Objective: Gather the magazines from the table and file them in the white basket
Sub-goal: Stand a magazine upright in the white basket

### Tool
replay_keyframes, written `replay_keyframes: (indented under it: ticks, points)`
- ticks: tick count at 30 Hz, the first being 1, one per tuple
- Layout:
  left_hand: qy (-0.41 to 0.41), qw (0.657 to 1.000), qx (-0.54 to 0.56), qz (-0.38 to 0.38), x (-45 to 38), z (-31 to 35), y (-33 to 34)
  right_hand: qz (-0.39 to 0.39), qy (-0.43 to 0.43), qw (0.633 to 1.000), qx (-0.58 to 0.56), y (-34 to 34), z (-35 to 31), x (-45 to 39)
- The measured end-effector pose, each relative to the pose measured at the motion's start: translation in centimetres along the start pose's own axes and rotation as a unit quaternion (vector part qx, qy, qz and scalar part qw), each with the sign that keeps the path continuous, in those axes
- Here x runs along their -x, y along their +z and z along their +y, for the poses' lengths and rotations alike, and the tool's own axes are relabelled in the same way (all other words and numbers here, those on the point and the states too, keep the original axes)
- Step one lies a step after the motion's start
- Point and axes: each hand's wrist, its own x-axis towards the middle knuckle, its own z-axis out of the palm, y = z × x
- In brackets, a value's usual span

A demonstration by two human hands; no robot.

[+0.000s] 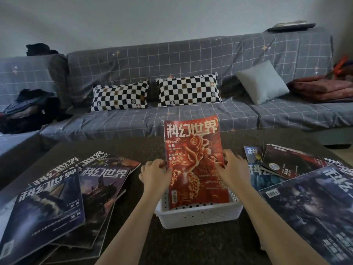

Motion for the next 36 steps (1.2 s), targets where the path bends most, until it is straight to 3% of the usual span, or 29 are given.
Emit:
replay_keyframes:
  ticks: [2,5,8,19,24,31,36]
  points:
    - [-0.018,1.0,0.021,-0.013,-0.1,-0.3,0.0,0.0,0.011,0.999,0.034,-0.2,0.4,-0.7]
    - [-0.057,0.993,0.084,-0.054,-0.7,-0.4,0.0,-0.089,0.065,0.992,-0.056,-0.8,0.5,-1.7]
    - [-0.079,0.988,0.12,-0.048,-1.3,-0.3,0.1,-0.145,0.103,0.974,-0.142,-1.0,0.6,-2.6]
    - [-0.052,0.989,0.119,-0.069,-5.2,0.5,-0.9,-0.084,0.102,0.97,-0.206,0.7,-0.2,-4.3]
    - [-0.043,0.989,0.121,-0.072,-4.8,-0.1,-0.6,-0.096,0.101,0.98,-0.141,0.9,0.4,-4.0]
    - [-0.049,0.996,0.021,-0.073,-4.3,-0.9,-0.6,-0.085,0.04,0.995,-0.027,0.8,0.4,-3.2]
    - [-0.036,0.996,-0.035,-0.077,-3.8,-0.8,-0.6,-0.096,0.044,0.994,0.01,1.4,0.3,-3.1]
